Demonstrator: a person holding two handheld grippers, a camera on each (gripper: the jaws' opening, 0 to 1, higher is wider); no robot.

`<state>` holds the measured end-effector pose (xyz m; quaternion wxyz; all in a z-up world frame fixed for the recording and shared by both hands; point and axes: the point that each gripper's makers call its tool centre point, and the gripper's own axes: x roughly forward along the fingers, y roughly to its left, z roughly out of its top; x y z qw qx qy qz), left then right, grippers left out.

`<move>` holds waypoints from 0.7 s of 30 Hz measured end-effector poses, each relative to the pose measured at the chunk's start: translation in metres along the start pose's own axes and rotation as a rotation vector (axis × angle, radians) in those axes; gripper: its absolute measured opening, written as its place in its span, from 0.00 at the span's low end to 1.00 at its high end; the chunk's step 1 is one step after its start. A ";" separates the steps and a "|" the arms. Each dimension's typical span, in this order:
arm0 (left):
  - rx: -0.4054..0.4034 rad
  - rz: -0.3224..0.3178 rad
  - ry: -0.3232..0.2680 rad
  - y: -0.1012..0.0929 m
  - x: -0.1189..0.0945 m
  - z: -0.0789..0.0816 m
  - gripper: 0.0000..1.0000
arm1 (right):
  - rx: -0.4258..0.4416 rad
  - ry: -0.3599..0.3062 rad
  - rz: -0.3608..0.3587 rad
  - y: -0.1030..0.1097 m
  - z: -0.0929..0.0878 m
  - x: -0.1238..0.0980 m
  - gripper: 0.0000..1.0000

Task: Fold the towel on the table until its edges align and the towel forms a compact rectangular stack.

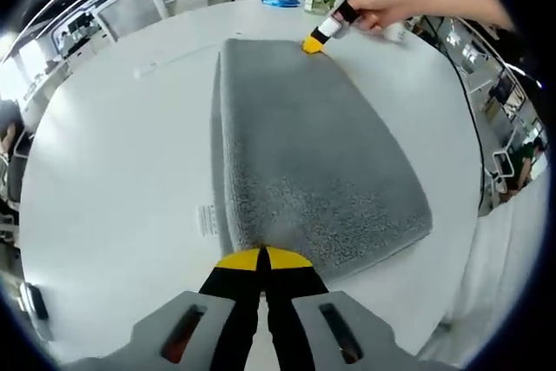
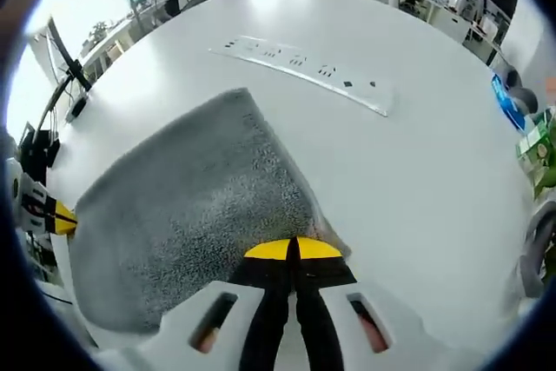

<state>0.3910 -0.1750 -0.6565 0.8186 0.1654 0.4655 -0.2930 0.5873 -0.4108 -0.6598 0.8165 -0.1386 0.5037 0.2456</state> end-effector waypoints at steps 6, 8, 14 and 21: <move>0.008 -0.004 -0.006 -0.008 0.001 0.001 0.01 | -0.020 -0.002 0.000 -0.001 0.009 0.004 0.00; 0.012 -0.005 -0.007 -0.012 0.001 0.001 0.01 | -0.019 -0.005 0.003 -0.001 0.012 0.006 0.00; 0.013 -0.007 -0.016 -0.019 0.002 0.004 0.01 | -0.048 -0.002 0.005 0.001 0.023 0.010 0.00; 0.022 -0.020 -0.026 -0.033 0.005 0.007 0.01 | -0.076 -0.009 0.000 0.003 0.033 0.013 0.00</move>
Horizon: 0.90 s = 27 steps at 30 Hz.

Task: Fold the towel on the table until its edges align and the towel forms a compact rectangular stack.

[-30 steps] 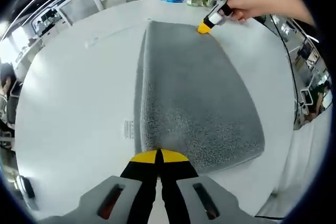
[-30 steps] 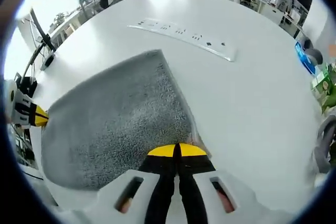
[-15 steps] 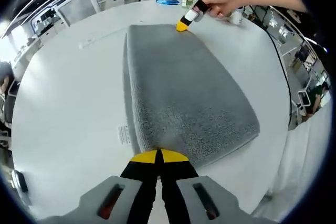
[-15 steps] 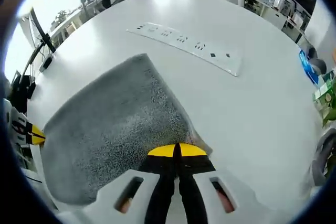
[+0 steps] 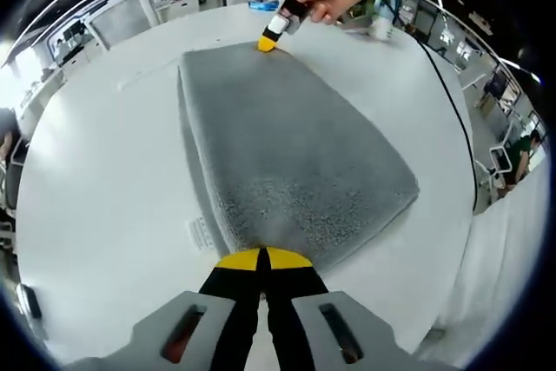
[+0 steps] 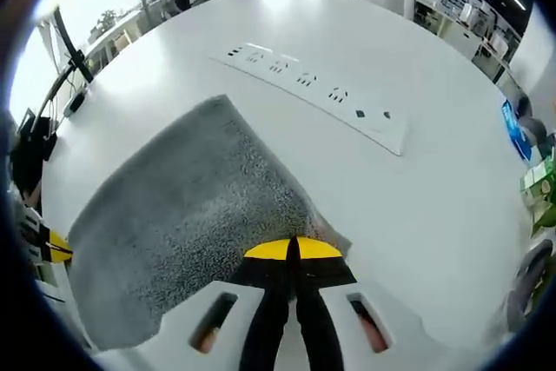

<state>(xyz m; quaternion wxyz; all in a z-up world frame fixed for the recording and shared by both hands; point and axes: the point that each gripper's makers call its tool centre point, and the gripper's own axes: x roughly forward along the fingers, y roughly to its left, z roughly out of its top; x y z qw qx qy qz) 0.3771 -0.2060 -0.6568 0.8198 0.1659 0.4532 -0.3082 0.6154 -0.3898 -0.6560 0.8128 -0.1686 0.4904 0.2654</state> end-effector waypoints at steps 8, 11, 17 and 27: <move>0.021 -0.033 -0.009 -0.016 0.005 0.007 0.01 | -0.012 -0.011 0.007 -0.002 0.010 0.004 0.00; 0.025 -0.043 -0.009 -0.020 0.007 0.009 0.01 | -0.015 -0.016 0.015 -0.005 0.015 0.007 0.00; 0.040 -0.068 -0.005 -0.029 0.011 0.016 0.01 | -0.013 -0.031 0.028 -0.007 0.024 0.012 0.00; 0.099 -0.065 0.008 -0.034 0.014 0.020 0.01 | -0.024 -0.054 0.026 -0.008 0.029 0.015 0.00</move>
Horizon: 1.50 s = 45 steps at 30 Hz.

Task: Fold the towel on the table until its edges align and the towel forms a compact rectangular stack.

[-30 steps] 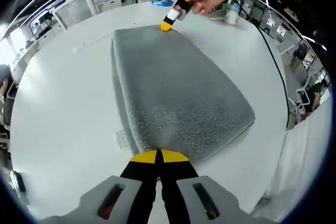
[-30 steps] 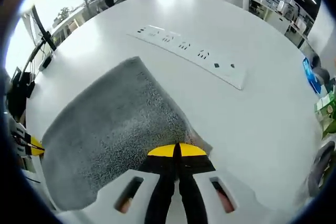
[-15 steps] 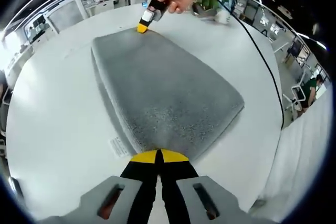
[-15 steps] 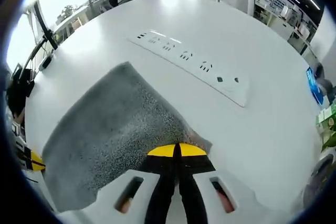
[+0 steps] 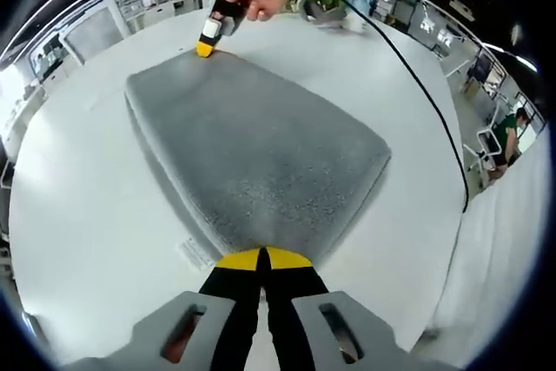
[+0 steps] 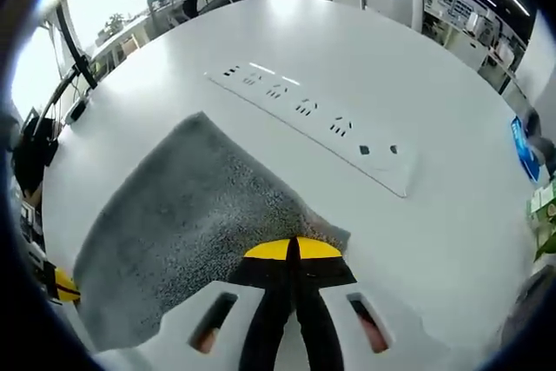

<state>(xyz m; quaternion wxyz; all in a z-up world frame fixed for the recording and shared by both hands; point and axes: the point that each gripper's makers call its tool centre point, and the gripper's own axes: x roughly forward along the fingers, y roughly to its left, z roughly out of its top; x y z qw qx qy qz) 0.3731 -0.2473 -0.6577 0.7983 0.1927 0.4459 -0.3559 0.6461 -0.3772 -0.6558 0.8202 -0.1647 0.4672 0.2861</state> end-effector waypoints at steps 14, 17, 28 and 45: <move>0.164 -0.053 -0.112 -0.003 0.001 0.004 0.02 | 0.081 -0.188 0.105 0.021 0.006 -0.048 0.00; 0.074 -0.088 -0.169 -0.007 0.003 0.009 0.02 | 0.057 -0.219 0.088 0.031 -0.004 -0.069 0.00; 0.065 -0.151 -0.242 -0.009 -0.013 0.009 0.14 | 0.064 -0.232 0.131 0.104 -0.086 -0.128 0.11; 0.275 -0.157 -0.257 -0.027 -0.037 0.005 0.27 | -0.241 -0.152 0.184 0.198 -0.162 -0.143 0.20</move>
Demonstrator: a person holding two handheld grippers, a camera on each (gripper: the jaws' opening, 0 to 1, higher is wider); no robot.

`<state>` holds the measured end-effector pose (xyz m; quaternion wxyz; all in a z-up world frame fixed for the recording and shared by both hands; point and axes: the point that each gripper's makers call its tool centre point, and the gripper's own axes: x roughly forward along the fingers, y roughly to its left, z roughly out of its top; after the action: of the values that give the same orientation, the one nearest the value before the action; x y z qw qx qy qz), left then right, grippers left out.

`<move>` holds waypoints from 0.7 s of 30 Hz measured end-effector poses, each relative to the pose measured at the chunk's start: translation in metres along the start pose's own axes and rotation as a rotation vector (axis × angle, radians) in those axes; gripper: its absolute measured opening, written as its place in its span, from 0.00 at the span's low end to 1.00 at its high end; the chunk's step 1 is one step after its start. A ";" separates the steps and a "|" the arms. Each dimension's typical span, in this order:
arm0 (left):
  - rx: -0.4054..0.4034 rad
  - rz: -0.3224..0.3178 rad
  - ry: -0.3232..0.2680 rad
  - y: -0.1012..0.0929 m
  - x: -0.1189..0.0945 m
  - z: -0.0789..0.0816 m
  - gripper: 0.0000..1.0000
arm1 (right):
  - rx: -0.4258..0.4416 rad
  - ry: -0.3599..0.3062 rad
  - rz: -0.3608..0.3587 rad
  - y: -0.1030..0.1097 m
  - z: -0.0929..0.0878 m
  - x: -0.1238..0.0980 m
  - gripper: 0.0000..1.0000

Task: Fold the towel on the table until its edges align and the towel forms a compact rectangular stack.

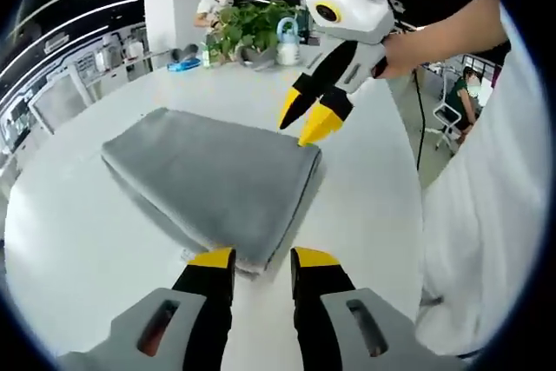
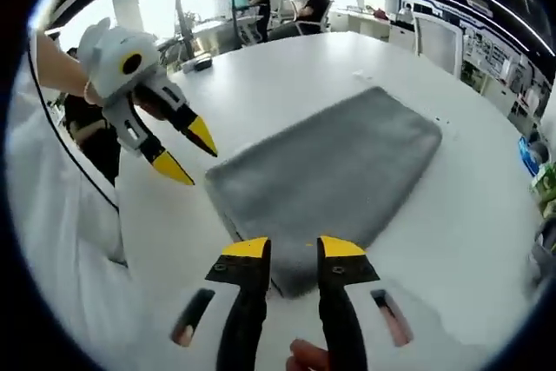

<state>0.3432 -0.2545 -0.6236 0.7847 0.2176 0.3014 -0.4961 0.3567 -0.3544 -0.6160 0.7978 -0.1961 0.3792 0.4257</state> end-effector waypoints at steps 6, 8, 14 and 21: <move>0.078 -0.029 0.031 -0.009 0.012 -0.002 0.27 | -0.106 0.065 0.015 0.012 -0.017 0.005 0.18; 0.083 -0.038 0.045 -0.009 0.016 -0.005 0.27 | -0.132 0.093 0.020 0.013 -0.025 0.007 0.18; 0.078 -0.040 0.082 -0.001 0.024 -0.014 0.25 | -0.152 0.122 0.021 0.006 -0.033 0.011 0.18; 0.120 -0.038 0.094 0.001 0.027 -0.015 0.23 | -0.272 0.166 0.034 0.007 -0.042 0.016 0.18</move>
<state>0.3488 -0.2618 -0.6531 0.7455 0.2815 0.3118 -0.5175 0.3382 -0.3693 -0.6550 0.7224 -0.3304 0.3861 0.4689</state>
